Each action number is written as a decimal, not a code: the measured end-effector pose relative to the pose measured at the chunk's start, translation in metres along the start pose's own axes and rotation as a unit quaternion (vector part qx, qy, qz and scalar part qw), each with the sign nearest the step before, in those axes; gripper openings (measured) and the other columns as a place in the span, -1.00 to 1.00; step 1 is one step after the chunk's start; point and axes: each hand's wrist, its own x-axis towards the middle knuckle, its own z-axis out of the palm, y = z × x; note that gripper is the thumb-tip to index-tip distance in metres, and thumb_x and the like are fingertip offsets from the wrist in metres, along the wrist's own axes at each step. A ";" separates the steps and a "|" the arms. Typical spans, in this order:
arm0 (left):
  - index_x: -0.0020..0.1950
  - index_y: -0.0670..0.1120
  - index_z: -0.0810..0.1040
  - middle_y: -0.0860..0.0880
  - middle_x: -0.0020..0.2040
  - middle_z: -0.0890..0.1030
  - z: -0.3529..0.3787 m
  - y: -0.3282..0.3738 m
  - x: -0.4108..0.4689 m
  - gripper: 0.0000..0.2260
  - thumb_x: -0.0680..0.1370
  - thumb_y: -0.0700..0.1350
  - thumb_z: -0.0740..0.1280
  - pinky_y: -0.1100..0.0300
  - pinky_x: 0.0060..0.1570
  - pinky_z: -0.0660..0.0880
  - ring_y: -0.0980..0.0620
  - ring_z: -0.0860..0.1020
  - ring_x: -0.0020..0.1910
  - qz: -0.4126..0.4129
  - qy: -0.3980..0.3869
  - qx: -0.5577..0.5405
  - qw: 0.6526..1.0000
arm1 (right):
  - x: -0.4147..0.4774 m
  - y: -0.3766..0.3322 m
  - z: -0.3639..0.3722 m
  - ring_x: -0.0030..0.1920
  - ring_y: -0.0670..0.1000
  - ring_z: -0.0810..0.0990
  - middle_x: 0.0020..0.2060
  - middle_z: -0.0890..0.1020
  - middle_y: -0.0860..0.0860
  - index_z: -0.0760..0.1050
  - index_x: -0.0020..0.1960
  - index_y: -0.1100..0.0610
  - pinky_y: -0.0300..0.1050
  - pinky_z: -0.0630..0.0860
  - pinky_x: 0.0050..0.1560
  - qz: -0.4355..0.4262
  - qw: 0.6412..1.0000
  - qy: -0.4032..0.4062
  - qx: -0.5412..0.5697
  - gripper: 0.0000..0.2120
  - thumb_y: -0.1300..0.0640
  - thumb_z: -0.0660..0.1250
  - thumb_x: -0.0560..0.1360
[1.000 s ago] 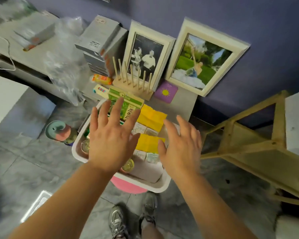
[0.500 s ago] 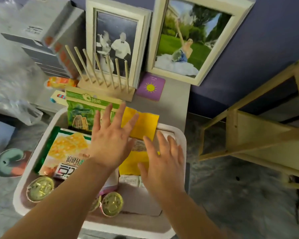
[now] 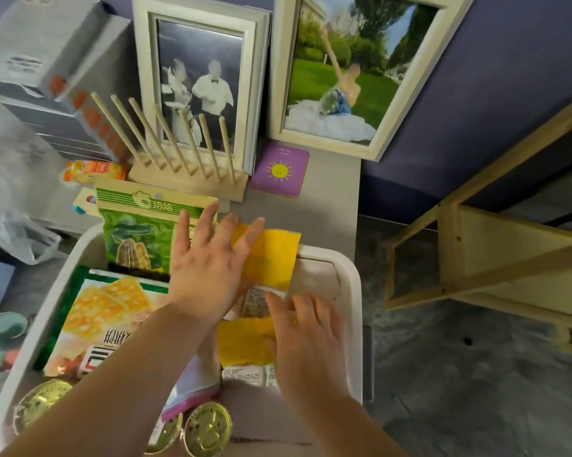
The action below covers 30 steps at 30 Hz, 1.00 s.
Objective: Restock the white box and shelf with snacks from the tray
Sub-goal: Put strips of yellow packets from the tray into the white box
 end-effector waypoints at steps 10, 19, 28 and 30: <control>0.19 -0.13 0.55 -0.14 -0.26 0.57 -0.013 -0.007 -0.013 -0.53 0.36 -0.29 0.07 -0.10 0.11 0.36 -0.17 0.57 -0.19 0.009 0.076 -0.002 0.997 | -0.002 -0.004 -0.009 -0.30 0.05 0.55 -0.33 0.57 0.01 0.56 0.11 0.08 -0.03 0.56 -0.23 -0.056 0.995 0.079 0.022 -0.60 0.23 0.13 0.35; 0.13 -0.24 0.57 -0.19 -0.32 0.46 -0.101 0.008 -0.017 -0.22 -0.11 -0.43 0.54 0.22 -0.70 0.31 -0.14 0.43 -0.58 -0.027 -0.034 -0.070 0.997 | -0.008 -0.017 -0.081 -0.33 0.06 0.55 -0.38 0.55 0.01 0.60 0.03 0.04 -0.07 0.50 -0.17 -0.057 0.995 0.078 0.010 -0.55 0.23 0.07 0.28; 0.15 -0.23 0.53 -0.19 -0.25 0.38 -0.235 0.012 -0.004 -0.47 0.19 -0.46 0.31 0.16 -0.69 0.31 -0.18 0.39 -0.60 -0.011 0.056 -0.091 0.994 | -0.017 -0.039 -0.216 -0.31 0.07 0.57 -0.40 0.56 0.01 0.60 0.04 0.02 -0.07 0.41 -0.13 -0.058 0.989 0.135 -0.011 -0.62 0.15 0.16 0.30; 0.13 -0.27 0.55 -0.21 -0.23 0.41 -0.268 0.016 -0.004 -0.50 0.20 -0.44 0.42 0.14 -0.65 0.36 -0.19 0.43 -0.55 -0.003 0.069 -0.103 0.992 | -0.023 -0.045 -0.248 -0.32 0.05 0.56 -0.40 0.55 0.00 0.60 0.05 0.01 -0.10 0.45 -0.17 -0.053 0.986 0.154 -0.017 -0.54 0.16 0.04 0.31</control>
